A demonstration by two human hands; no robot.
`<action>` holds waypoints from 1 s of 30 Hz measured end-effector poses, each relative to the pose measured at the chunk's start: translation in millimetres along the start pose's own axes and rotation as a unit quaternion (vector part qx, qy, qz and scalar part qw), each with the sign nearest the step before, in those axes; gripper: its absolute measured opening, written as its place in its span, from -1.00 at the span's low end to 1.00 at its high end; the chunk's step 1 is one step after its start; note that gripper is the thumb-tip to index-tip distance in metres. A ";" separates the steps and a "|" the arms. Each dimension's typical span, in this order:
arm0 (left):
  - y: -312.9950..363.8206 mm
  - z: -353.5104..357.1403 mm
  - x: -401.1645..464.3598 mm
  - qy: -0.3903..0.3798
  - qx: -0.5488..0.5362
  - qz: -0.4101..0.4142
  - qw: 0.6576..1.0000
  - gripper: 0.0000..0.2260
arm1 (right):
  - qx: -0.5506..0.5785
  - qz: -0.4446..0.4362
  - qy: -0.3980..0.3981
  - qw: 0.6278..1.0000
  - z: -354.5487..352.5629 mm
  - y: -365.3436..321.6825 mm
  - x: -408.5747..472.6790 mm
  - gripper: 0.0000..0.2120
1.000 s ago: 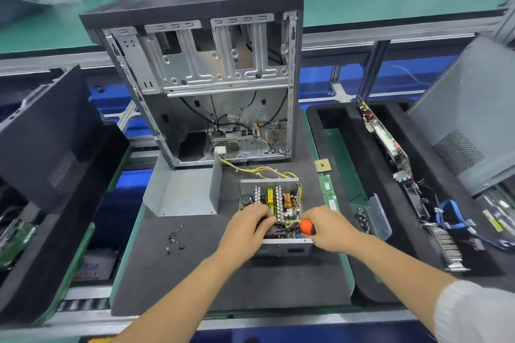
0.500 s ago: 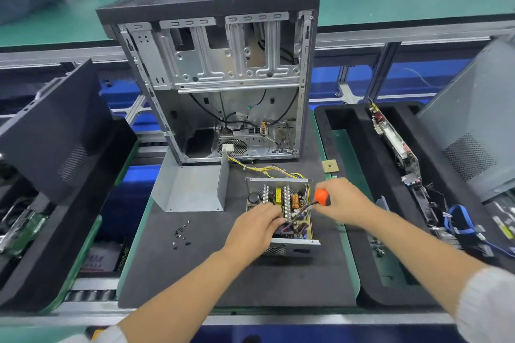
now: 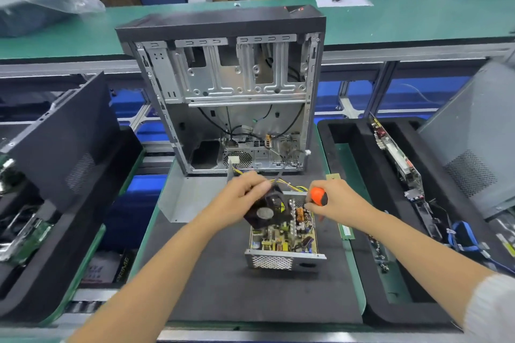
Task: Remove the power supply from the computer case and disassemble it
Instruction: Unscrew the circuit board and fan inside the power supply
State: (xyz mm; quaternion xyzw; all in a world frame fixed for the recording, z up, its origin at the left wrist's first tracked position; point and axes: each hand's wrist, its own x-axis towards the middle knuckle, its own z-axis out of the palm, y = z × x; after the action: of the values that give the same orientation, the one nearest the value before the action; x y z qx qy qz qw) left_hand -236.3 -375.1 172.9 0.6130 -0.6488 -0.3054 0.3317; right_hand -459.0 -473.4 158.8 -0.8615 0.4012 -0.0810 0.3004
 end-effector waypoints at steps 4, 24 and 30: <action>-27.2 -65.4 -10.4 0.060 0.024 0.000 0.998 -0.83 | 0.019 -0.008 0.026 0.999 5.0 -9.3 5.8 -0.94; -122.5 -43.2 2.2 0.129 0.252 0.012 0.959 -0.72 | 0.135 0.033 0.108 0.984 -17.4 -88.0 20.6 -0.78; -65.9 8.0 15.5 -0.063 0.107 0.118 0.985 -0.64 | 0.218 -0.039 0.129 0.967 -19.1 -108.0 10.2 -0.71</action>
State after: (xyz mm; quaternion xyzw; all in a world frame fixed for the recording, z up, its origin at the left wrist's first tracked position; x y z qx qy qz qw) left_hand -204.1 -394.8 116.1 0.5435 -0.7650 -0.2310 0.2568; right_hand -390.1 -435.9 236.0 -0.7723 0.3755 -0.2890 0.4231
